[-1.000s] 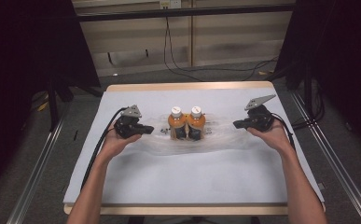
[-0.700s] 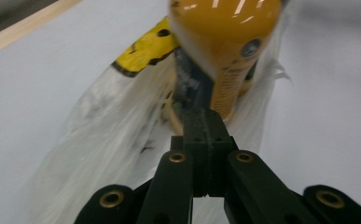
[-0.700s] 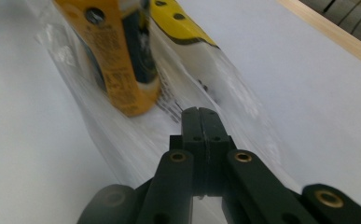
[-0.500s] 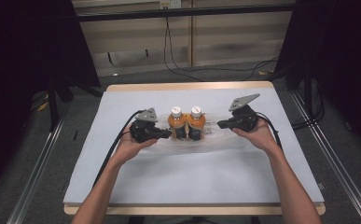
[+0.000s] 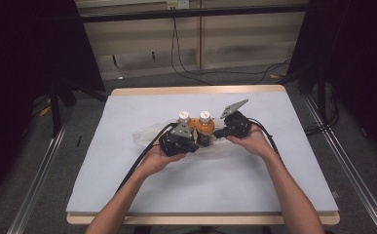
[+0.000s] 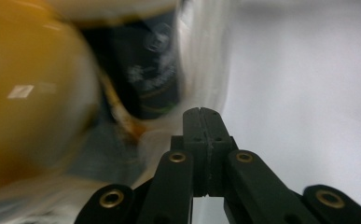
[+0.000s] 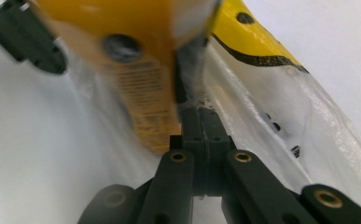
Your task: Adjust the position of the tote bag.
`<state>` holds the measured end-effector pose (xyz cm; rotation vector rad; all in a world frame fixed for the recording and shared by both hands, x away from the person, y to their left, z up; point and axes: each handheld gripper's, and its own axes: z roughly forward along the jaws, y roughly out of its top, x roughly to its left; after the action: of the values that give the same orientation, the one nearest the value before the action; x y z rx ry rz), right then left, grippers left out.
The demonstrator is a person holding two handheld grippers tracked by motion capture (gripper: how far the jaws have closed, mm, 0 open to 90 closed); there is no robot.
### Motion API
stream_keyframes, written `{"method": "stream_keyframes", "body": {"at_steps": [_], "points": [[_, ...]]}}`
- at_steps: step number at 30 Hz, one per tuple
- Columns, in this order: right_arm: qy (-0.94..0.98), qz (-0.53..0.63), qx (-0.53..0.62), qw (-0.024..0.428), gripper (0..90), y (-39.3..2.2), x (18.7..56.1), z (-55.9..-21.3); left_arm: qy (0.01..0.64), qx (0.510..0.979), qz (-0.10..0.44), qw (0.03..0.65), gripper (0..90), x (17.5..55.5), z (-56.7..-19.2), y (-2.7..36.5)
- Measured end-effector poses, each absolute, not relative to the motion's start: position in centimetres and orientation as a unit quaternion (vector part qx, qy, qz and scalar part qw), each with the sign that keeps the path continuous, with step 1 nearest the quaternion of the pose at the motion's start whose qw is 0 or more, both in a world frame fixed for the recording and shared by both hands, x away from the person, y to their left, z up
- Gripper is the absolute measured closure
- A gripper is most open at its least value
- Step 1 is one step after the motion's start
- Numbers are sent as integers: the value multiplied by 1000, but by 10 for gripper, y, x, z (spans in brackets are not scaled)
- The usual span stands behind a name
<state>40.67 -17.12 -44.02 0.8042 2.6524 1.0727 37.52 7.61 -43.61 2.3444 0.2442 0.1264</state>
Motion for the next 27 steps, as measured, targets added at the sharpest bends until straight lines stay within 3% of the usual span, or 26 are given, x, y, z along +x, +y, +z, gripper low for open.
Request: {"method": "stream_keyframes", "body": {"at_steps": [8,12,15,27], "points": [[890,350,284,69,900,-162,422,-457,103,917,61,380,900,378,-445,72],[891,347,284,70,900,-160,425,-458,121,894,69,426,893,379,-429,82],[890,349,287,64,900,-160,427,-459,130,891,83,427,893,380,-428,84],[884,351,307,39,900,-148,448,-467,120,923,89,356,900,372,-462,69]]}}
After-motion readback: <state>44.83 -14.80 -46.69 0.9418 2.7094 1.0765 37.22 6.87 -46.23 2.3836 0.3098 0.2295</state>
